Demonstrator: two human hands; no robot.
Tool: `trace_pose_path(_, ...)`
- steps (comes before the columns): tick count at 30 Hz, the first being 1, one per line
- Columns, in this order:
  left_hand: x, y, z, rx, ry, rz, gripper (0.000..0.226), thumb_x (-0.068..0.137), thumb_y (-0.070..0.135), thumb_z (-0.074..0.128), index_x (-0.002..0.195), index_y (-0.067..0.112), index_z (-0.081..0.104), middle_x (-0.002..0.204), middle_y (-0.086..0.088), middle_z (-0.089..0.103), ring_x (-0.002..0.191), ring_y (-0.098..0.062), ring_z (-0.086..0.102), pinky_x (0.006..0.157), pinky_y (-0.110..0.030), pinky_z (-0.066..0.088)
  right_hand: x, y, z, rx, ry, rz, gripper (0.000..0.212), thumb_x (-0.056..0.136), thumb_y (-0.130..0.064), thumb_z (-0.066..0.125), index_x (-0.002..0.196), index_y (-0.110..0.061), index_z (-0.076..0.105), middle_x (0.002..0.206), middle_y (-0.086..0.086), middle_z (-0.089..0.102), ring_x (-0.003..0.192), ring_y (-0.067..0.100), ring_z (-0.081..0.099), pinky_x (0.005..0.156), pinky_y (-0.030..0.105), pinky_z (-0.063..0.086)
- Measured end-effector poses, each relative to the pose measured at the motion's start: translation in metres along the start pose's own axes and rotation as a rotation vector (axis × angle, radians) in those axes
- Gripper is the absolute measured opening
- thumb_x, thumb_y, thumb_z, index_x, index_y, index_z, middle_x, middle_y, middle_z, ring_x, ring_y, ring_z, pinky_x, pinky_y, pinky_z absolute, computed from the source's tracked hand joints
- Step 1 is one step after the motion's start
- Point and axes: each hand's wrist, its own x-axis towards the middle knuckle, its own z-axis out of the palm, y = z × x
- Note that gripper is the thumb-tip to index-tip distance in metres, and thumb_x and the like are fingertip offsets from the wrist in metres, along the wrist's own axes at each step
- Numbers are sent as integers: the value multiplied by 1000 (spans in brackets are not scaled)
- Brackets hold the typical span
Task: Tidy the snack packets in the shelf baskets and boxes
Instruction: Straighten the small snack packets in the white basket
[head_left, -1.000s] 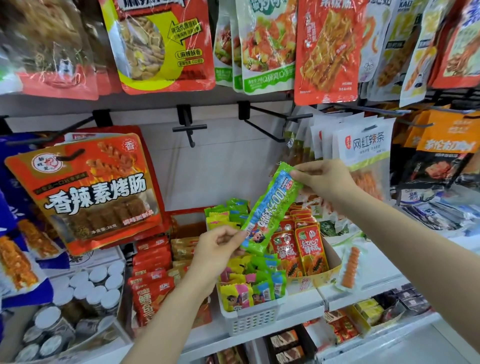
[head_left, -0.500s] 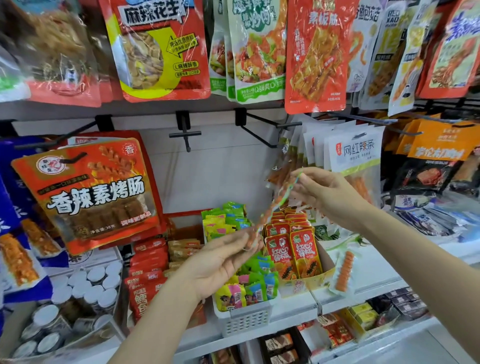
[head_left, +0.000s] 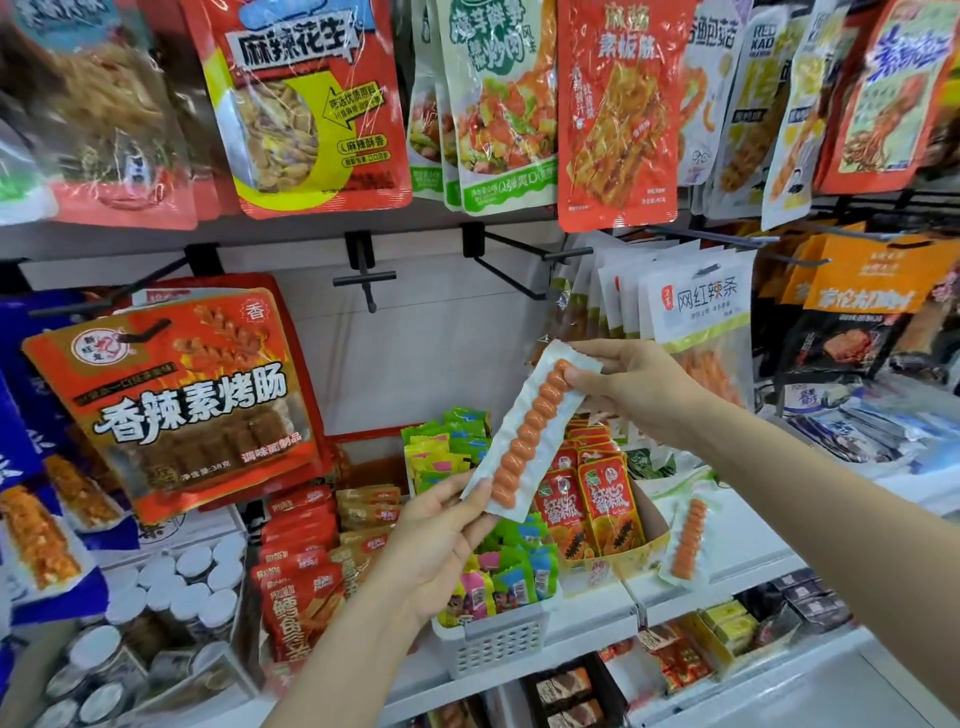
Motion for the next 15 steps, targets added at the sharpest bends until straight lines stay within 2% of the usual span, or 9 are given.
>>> trace_pose_path(3, -3, 1, -2, -152, -96, -116, 48, 83, 23, 71, 123, -1, 62, 121, -22, 67, 112, -37, 65, 81, -44, 58, -1, 0, 2, 39, 22, -55, 25, 86, -14, 70, 109, -19, 66, 101, 12, 74, 98, 33, 70, 89, 51, 56)
trace_pose_path(5, -6, 3, 0, -295, -192, -234, 51, 90, 40, 66, 123, 1, 64, 127, -28, 61, 118, -46, 59, 86, -52, 56, -2, -2, 3, 52, 16, -104, 22, 86, -13, 70, 106, -23, 68, 104, 11, 72, 95, 33, 71, 87, 50, 57)
trace_pose_path(6, -8, 4, 1, -351, -216, -272, 53, 91, 42, 64, 123, 0, 64, 128, -30, 59, 119, -47, 57, 85, -50, 57, -3, -3, 4, 60, 3, -132, 21, 87, -12, 70, 105, -22, 69, 104, 10, 71, 92, 30, 71, 84, 47, 58)
trace_pose_path(7, -8, 5, 2, -385, -216, -281, 50, 91, 36, 66, 125, -1, 63, 129, -30, 59, 119, -44, 58, 83, -45, 59, -3, -4, 5, 74, -9, -155, 20, 88, -11, 69, 105, -21, 69, 105, 10, 71, 93, 30, 71, 83, 46, 58)
trace_pose_path(10, -8, 4, 5, -331, -173, -185, 48, 81, 6, 72, 125, -5, 60, 121, -26, 65, 105, -27, 69, 75, -31, 60, -5, -6, 9, 188, -36, -169, 18, 91, -5, 64, 104, -16, 69, 103, 14, 67, 99, 34, 68, 87, 46, 57)
trace_pose_path(13, -12, 1, 9, -45, -96, -10, 51, 70, 8, 76, 120, 6, 66, 99, -8, 75, 86, -13, 72, 68, -21, 57, -7, -8, 15, 242, -111, -102, 24, 98, -16, 54, 117, -21, 67, 108, 16, 68, 95, 26, 69, 79, 35, 59)
trace_pose_path(15, -13, -2, 8, 184, 0, 122, 47, 70, 10, 78, 116, 16, 66, 96, -3, 76, 86, -10, 72, 67, -18, 54, -8, -12, 15, 228, -163, -19, 27, 101, -27, 47, 124, -24, 63, 109, 12, 71, 94, 23, 69, 77, 33, 60)
